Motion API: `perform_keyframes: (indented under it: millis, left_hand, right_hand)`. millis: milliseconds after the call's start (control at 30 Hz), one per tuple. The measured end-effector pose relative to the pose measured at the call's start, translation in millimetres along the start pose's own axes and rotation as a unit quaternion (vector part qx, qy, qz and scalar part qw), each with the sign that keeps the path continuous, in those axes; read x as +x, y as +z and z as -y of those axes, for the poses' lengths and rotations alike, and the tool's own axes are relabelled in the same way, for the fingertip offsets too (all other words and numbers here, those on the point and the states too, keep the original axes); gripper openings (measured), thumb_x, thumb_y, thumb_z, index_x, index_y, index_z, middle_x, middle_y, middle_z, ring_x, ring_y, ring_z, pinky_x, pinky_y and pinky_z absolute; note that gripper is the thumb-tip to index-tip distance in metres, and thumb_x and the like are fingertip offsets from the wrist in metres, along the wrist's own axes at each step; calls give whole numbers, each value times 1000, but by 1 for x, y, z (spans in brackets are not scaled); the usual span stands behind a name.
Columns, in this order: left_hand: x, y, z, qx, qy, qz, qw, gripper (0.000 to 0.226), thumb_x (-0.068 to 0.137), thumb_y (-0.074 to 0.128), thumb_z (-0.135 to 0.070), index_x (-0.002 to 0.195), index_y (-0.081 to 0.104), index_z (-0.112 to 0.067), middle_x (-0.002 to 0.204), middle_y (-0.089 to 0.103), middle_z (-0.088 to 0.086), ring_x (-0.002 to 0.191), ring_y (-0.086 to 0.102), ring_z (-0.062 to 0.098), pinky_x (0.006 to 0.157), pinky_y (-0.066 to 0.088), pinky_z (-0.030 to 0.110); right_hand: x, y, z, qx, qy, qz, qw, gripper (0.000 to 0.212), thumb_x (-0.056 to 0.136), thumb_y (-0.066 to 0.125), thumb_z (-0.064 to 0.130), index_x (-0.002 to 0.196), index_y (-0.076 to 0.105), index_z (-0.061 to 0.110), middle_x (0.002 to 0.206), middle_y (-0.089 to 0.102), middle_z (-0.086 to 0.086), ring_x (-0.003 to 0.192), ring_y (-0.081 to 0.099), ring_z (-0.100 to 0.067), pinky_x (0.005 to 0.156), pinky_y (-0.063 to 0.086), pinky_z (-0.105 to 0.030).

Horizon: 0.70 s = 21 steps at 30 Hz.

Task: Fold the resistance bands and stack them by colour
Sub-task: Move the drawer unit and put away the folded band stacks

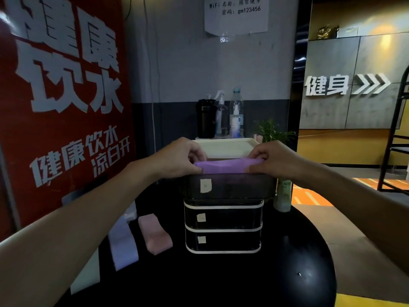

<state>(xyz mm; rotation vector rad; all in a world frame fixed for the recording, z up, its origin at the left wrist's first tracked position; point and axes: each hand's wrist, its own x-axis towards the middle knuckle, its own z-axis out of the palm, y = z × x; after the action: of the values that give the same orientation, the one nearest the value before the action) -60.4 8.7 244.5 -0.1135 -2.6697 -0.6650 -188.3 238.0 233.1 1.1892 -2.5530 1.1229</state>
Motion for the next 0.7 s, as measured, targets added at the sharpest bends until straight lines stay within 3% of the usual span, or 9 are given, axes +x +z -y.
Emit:
perform_keyframes:
  millis: [67, 167, 233, 300, 400, 467, 533, 600, 700]
  left_hand:
    - [6, -2, 0, 33, -10, 35, 999, 14, 79, 76, -10, 85, 72, -22, 94, 74, -2, 87, 70, 13, 89, 57, 42]
    - [11, -3, -1, 53, -19, 58, 997, 8, 82, 76, -14, 85, 72, -20, 90, 74, -3, 89, 70, 11, 90, 57, 40]
    - [13, -3, -1, 59, -20, 60, 996, 7, 82, 76, -15, 86, 72, -20, 90, 74, -4, 89, 70, 10, 90, 57, 38]
    - [13, -4, -1, 60, -19, 67, 996, 8, 83, 76, -16, 88, 72, -20, 93, 74, -3, 90, 70, 9, 90, 57, 37]
    - [12, -4, 2, 42, -17, 69, 997, 10, 83, 78, -22, 92, 73, -22, 99, 73, -4, 93, 69, 6, 91, 57, 37]
    - [12, -5, 4, 33, -21, 66, 997, 12, 82, 79, -27, 92, 73, -24, 99, 74, -5, 93, 69, 5, 91, 57, 37]
    - [10, -5, 2, 36, -19, 63, 997, 16, 81, 80, -30, 93, 74, -23, 98, 74, -6, 91, 69, 3, 89, 58, 33]
    - [8, -7, -2, 51, -9, 53, 997, 19, 80, 81, -32, 94, 74, -22, 93, 74, -7, 84, 68, -2, 79, 56, 21]
    - [3, -12, -12, 96, 4, 14, 995, 22, 78, 82, -37, 93, 71, -25, 91, 69, -10, 82, 64, 0, 68, 46, 12]
  right_hand:
    - [6, -1, -4, -25, 11, 14, 1000, 16, 75, 81, 28, 89, 74, 23, 101, 68, 3, 96, 61, -14, 87, 51, -34]
    - [12, -5, -7, -79, 14, 44, 996, 6, 73, 79, 36, 77, 74, 36, 75, 69, 19, 95, 54, -11, 98, 40, -45]
    - [7, -7, -3, -104, 6, 53, 993, 18, 62, 75, 54, 78, 70, 48, 73, 66, 28, 96, 54, -12, 102, 38, -54]
    - [2, -10, 1, -99, -4, 30, 995, 40, 47, 66, 72, 81, 69, 50, 80, 68, 23, 105, 56, -15, 101, 39, -57]
    - [-6, -11, 5, -58, -40, -22, 997, 55, 45, 63, 83, 88, 64, 49, 98, 62, 21, 115, 49, -18, 104, 37, -56]
    - [-11, -12, 8, -59, -43, 11, 997, 68, 49, 64, 86, 107, 55, 52, 121, 54, 16, 126, 41, -18, 108, 34, -56]
    - [-15, -13, 11, -42, -30, 76, 996, 89, 56, 72, 76, 135, 42, 47, 144, 41, 7, 134, 34, -16, 111, 34, -49]
    - [-16, -13, 14, -10, -27, 107, 994, 99, 60, 73, 61, 147, 32, 35, 152, 34, 3, 130, 34, -10, 105, 37, -33]
    - [-17, -11, 14, -5, -34, 101, 994, 102, 62, 73, 56, 150, 30, 27, 153, 34, 3, 123, 35, -6, 98, 34, -26]
